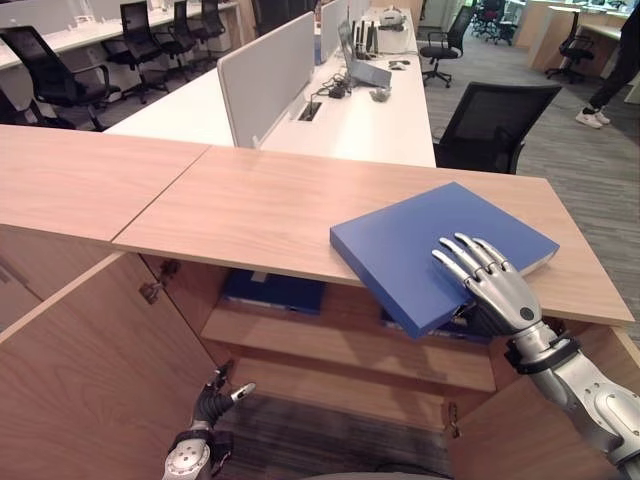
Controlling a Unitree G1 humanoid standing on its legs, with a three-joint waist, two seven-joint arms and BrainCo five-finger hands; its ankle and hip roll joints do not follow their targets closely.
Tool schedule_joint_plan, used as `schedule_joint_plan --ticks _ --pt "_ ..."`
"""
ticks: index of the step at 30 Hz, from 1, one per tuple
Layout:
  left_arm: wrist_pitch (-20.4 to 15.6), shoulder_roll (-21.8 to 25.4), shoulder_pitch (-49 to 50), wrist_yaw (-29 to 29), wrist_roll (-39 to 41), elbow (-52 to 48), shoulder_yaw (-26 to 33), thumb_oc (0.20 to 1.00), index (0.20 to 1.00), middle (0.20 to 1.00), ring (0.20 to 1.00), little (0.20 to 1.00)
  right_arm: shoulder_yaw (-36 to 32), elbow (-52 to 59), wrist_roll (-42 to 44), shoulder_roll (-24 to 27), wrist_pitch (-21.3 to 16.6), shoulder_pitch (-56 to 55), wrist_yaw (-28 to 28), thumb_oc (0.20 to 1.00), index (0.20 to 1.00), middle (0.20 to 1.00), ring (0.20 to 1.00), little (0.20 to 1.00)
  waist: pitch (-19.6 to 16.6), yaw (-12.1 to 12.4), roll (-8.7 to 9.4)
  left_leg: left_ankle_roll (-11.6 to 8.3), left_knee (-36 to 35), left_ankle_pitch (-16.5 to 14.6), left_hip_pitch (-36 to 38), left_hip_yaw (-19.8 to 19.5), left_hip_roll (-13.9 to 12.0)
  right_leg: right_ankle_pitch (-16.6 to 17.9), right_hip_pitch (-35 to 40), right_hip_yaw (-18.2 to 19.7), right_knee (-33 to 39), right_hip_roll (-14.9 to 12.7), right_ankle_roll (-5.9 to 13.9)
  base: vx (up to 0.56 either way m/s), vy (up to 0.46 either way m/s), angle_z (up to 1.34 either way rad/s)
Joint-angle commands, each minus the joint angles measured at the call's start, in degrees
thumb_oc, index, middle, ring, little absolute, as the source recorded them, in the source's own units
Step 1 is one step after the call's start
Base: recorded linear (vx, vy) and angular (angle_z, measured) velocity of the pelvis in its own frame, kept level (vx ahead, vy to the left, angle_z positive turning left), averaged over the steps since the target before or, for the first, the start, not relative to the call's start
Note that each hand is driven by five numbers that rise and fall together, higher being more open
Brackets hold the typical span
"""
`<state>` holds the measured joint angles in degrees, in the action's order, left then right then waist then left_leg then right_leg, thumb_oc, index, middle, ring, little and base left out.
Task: Put the empty folder in the office cabinet
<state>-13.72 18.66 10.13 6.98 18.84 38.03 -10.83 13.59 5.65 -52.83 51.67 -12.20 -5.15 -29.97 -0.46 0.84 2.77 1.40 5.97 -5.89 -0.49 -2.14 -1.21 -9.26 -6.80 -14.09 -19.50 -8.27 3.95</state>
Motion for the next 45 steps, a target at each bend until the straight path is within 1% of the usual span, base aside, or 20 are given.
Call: schedule_joint_plan --ticks 1,22,26,27,28,29,35,38,40,45 --pt "-2.13 3.27 -0.82 0.62 0.36 -3.43 3.42 1.0 1.0 1.0 1.0 1.0 0.97 -0.9 3.04 -1.39 0.79 6.09 -1.41 0.2 0.2 0.2 0.2 0.2 0.65 1.58 0.71 -0.63 2.75 -2.45 0.95 -0.79 1.34 3.32 5.84 2.75 4.99 1.34 2.57 0.0 0.0 0.0" --pt "-1.98 3.09 -1.0 1.51 0.58 -2.78 4.98 1.0 1.0 1.0 1.0 1.0 1.14 -1.27 3.68 -2.51 0.9 5.77 -1.03 0.2 0.2 0.2 0.2 0.2 0.48 1.84 0.78 -0.32 1.96 -2.52 1.89 -1.02 1.66 3.42 6.43 2.88 5.21 1.05 2.8 0.0 0.002 0.01" --pt "-1.94 2.89 -0.81 1.63 0.24 -2.67 4.81 1.0 1.0 1.0 1.0 1.0 0.59 -0.96 3.85 -2.31 1.12 6.13 -1.46 0.2 0.2 0.2 0.2 0.2 -0.35 1.87 0.77 -0.63 -1.2 -0.88 2.75 -0.74 1.5 4.73 7.58 3.06 8.6 1.32 2.94 0.0 0.0 0.0" --pt "-1.94 2.81 -0.93 1.76 -0.21 -2.6 4.52 1.0 1.0 1.0 1.0 1.0 0.02 -0.43 4.0 -2.05 1.24 6.45 -1.88 0.2 0.2 0.2 0.2 0.2 -0.9 1.96 0.74 -0.92 -3.16 0.27 3.04 -0.64 1.4 5.66 8.2 2.94 10.78 1.38 3.1 0.0 0.0 0.0" --pt "-1.94 2.79 -0.95 1.77 -0.23 -2.59 4.51 1.0 1.0 1.0 1.0 1.0 -0.01 -0.4 4.02 -2.03 1.25 6.42 -1.87 0.2 0.2 0.2 0.2 0.2 -0.93 1.97 0.72 -0.93 -3.38 0.41 3.12 -0.64 1.38 5.79 8.27 2.93 10.98 1.41 3.1 0.0 0.0 0.0" --pt "-1.9 2.71 -0.96 1.81 -0.29 -2.72 4.3 1.0 1.0 1.0 1.0 1.0 -0.97 0.21 4.46 -1.57 1.49 6.9 -2.39 0.2 0.2 0.2 0.2 0.2 -1.62 2.1 0.74 -1.17 -5.68 1.66 3.53 -0.56 1.24 6.89 8.97 2.8 13.53 1.6 3.32 0.0 0.0 0.0" --pt "-1.62 2.35 -1.14 1.71 -0.64 -2.79 3.38 1.0 1.0 1.0 1.0 1.0 -3.72 1.86 4.71 0.27 2.55 8.56 -3.46 0.2 0.2 0.2 0.2 0.2 -2.69 2.36 0.68 -1.81 -10.05 3.95 5.14 -0.48 1.01 8.71 10.91 2.66 18.14 2.1 3.57 0.0 -0.006 -0.03" --pt "-1.21 1.99 -1.58 1.64 -1.03 -2.29 2.9 1.0 1.0 1.0 1.0 1.0 -6.63 3.98 5.84 1.35 3.09 10.08 -4.18 0.2 0.2 0.2 0.2 0.2 -3.35 2.17 0.9 -2.35 -10.93 4.36 5.1 -0.6 1.09 9.62 11.75 2.43 20.48 2.35 3.73 -0.02 -0.009 -0.05" --pt "-1.07 1.86 -1.62 1.57 -0.94 -2.36 2.8 1.0 1.0 1.0 1.0 1.0 -7.23 4.38 6.54 1.28 3.11 10.35 -4.07 0.2 0.2 0.2 0.2 0.2 -3.42 2.21 0.95 -2.38 -10.97 4.33 5.09 -0.56 1.11 9.81 11.99 2.36 20.98 2.4 3.76 0.0 0.0 0.0" --pt "-0.46 1.5 -1.73 1.3 -1.01 -1.62 2.69 1.0 1.0 1.0 1.0 1.0 -10.94 7.66 12.07 0.59 2.07 12.71 -3.79 0.2 0.2 0.2 0.2 0.2 -3.63 2.2 1.07 -2.46 -10.97 4.26 5.4 -0.46 1.06 10.07 12.47 2.64 21.51 2.42 3.74 -0.01 0.001 -0.01"
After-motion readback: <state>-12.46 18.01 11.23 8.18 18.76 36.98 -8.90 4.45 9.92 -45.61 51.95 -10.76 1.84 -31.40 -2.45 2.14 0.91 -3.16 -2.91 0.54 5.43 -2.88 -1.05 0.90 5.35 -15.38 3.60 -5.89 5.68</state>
